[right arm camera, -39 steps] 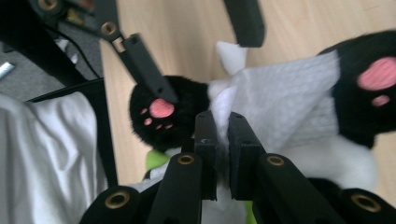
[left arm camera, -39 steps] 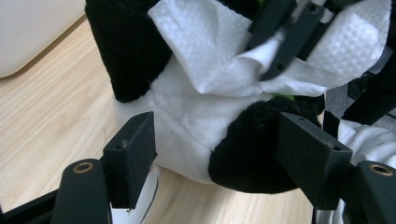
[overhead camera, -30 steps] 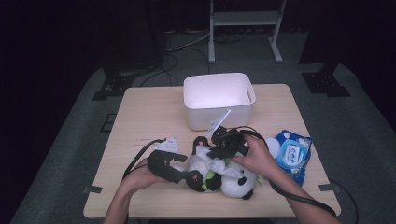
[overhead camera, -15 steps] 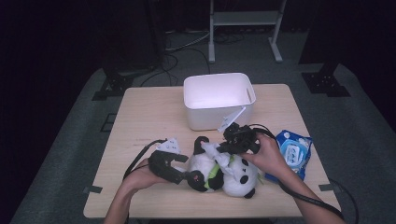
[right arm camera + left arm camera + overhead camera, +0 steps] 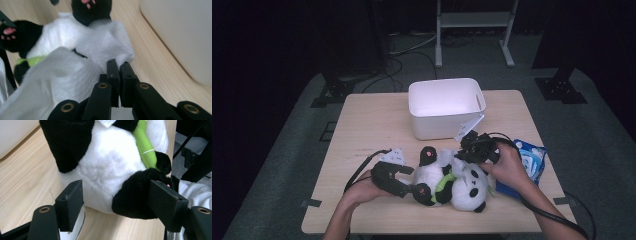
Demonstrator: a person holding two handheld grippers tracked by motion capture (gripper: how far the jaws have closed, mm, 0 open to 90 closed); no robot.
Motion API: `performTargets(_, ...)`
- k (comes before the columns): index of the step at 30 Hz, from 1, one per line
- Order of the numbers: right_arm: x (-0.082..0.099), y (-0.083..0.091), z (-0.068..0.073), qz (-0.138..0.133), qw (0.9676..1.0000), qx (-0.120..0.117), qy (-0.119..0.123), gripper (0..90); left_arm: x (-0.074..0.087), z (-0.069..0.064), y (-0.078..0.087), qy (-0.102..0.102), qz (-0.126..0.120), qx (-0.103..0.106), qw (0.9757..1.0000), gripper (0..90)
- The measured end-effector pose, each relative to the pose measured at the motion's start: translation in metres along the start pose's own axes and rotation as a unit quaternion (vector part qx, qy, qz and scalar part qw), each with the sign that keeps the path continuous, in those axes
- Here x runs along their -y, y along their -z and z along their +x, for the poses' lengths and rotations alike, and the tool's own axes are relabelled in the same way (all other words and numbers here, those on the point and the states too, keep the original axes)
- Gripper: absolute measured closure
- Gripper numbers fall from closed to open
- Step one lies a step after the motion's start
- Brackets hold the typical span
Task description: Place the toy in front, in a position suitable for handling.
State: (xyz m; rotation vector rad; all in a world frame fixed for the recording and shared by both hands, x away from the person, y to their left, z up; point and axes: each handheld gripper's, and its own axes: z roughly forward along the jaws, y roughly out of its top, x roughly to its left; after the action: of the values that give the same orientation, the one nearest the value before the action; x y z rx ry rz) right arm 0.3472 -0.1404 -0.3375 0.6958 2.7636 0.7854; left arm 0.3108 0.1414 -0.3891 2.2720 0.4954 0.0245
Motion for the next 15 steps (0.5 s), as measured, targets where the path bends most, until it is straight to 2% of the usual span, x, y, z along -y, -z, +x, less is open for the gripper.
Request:
performTargets(2,0.004,-0.001,-0.002,0.0,1.0,-0.001,-0.002,87.1,0.0,0.0,0.0,0.001,-0.002,-0.002,1.0,28.2)
performTargets(3,0.007,-0.002,-0.001,0.005,1.0,0.008,0.001,87.1,-0.001,0.0,0.001,0.003,-0.005,-0.004,1.0,28.2)
performTargets(5,0.007,-0.002,0.001,0.004,0.9999,0.013,0.004,87.1,-0.001,0.0,0.001,0.002,-0.005,-0.004,1.0,28.2)
performTargets(6,0.006,-0.003,0.007,0.008,0.9997,0.019,0.015,87.1,-0.001,0.0,0.0,0.001,-0.005,-0.003,1.0,27.5)
performTargets(11,0.002,-0.01,0.019,0.013,0.9994,0.012,0.031,87.2,-0.002,-0.001,-0.001,-0.001,-0.003,-0.001,1.0,27.1)
performTargets(13,0.002,-0.01,0.02,0.007,0.9995,-0.007,0.031,87.2,-0.004,-0.002,0.001,-0.001,-0.017,-0.004,0.9998,26.9)
performTargets(15,0.002,-0.01,0.02,0.006,0.9995,-0.01,0.03,87.2,-0.006,-0.003,0.001,-0.002,-0.024,-0.005,0.9997,26.9)
